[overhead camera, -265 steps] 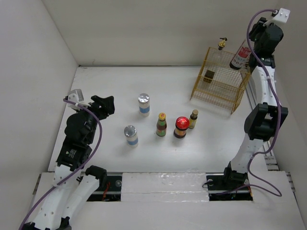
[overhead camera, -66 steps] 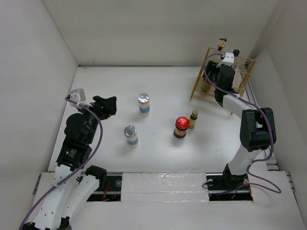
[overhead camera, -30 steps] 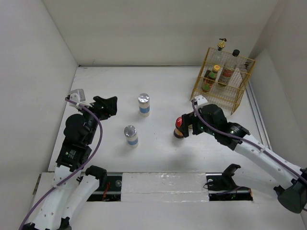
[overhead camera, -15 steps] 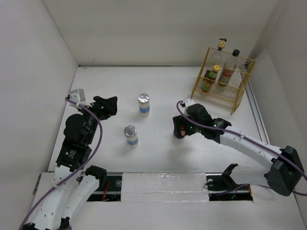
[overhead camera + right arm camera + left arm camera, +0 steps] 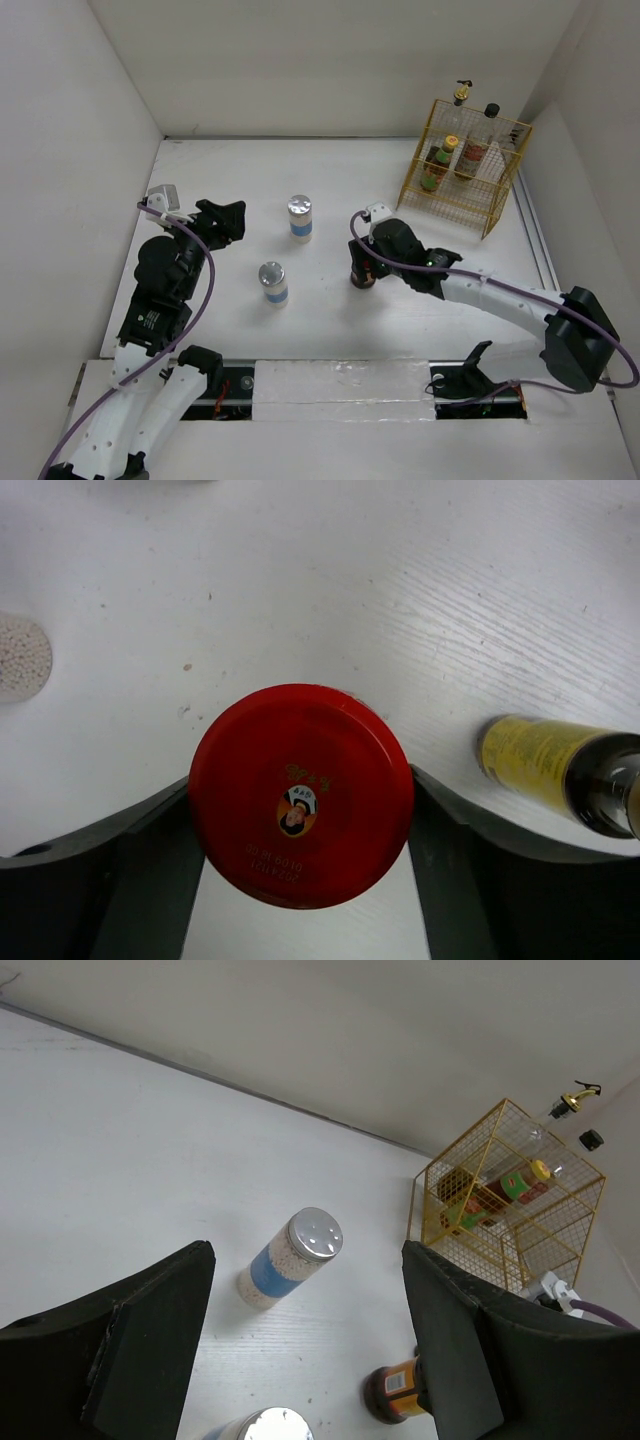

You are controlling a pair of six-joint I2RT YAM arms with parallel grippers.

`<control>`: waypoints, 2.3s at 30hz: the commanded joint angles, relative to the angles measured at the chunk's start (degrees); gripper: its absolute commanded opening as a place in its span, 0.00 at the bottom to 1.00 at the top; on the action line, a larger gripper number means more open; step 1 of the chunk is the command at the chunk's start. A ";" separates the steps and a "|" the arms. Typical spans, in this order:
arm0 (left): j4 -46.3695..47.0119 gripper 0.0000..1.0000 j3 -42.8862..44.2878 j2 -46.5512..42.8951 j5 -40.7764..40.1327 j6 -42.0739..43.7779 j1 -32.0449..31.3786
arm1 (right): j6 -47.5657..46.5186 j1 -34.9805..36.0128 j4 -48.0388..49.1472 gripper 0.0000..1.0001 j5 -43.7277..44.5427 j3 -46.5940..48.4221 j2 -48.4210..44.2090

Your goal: Organize the condiment bottles

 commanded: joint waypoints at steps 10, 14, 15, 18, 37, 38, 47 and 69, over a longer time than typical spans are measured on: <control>2.33 0.72 0.47 -0.45 1.34 0.44 0.24 | -3.28 4.78 12.94 0.54 2.35 6.37 -1.23; 2.33 0.72 0.47 -0.45 0.82 0.44 0.24 | -7.33 4.26 15.40 0.54 1.82 11.81 -6.15; 2.33 0.72 0.47 -0.45 0.81 0.44 0.24 | -8.03 3.73 16.01 0.54 1.82 13.56 -7.03; 2.33 0.72 0.47 -0.97 1.34 0.44 0.24 | -10.14 -0.47 18.22 0.54 1.03 16.03 -9.59; 2.33 0.72 0.47 -2.03 0.90 0.44 0.24 | -8.40 -42.14 18.13 0.51 -5.99 25.36 -4.59; 2.33 0.72 0.47 -2.03 0.90 0.44 0.24 | -7.61 -43.37 18.13 0.51 -7.30 25.36 -4.58; 2.33 0.72 0.47 -2.03 0.90 0.44 0.24 | -5.67 -51.29 21.02 0.51 -10.13 29.66 2.62; 2.33 0.72 0.47 -1.42 0.90 0.44 0.24 | -6.81 -52.44 22.52 0.51 -7.41 29.14 13.08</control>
